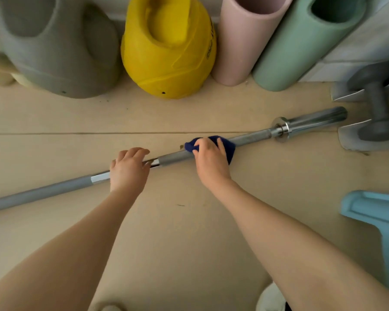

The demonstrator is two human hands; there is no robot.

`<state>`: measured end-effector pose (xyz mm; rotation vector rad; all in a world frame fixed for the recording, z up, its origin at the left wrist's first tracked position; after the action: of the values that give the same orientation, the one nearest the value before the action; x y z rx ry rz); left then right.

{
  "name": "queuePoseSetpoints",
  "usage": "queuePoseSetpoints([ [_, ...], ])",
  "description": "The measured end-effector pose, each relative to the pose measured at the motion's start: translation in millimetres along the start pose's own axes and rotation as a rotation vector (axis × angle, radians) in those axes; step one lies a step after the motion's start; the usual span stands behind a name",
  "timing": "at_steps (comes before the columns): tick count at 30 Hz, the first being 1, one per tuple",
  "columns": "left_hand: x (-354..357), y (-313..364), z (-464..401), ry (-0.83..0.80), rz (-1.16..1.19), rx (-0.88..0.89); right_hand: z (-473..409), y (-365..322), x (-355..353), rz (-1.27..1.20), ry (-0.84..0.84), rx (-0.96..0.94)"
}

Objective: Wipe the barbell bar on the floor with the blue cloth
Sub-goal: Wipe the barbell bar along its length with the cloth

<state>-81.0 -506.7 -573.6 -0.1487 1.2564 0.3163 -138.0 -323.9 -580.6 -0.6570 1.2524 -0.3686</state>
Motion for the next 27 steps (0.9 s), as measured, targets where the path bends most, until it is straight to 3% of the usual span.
queuePoseSetpoints([
  [4,-1,-12,15,-0.017,0.025,0.002,4,-24,18,-0.040,-0.182,-0.045],
  [8,-6,-12,16,-0.041,0.005,0.029,-1,16,-10,0.171,-0.066,0.054],
  [11,-6,-23,18,-0.062,-0.020,0.002,4,14,-2,0.070,-0.052,0.176],
  [14,-4,-37,22,-0.104,-0.017,-0.043,14,-32,32,0.010,-0.167,0.089],
  [19,-4,-57,25,-0.128,-0.052,-0.040,39,-113,93,0.027,-0.500,-0.223],
  [22,-1,-76,29,-0.163,-0.050,-0.066,27,-109,81,0.053,-0.374,-0.213],
  [27,6,-99,31,-0.163,-0.082,-0.026,5,-53,42,0.239,-0.165,-0.002],
])
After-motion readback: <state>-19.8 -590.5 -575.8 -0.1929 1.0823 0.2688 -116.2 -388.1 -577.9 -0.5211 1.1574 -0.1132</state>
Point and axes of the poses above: each hand's wrist, its own z-axis away from the middle knuckle, its own x-axis out of the palm, y = z × x, the point moved 8 cm from there along -z, towards the middle knuckle, and after that the axes turned 13 degrees about -z, right-handed, at the moved point
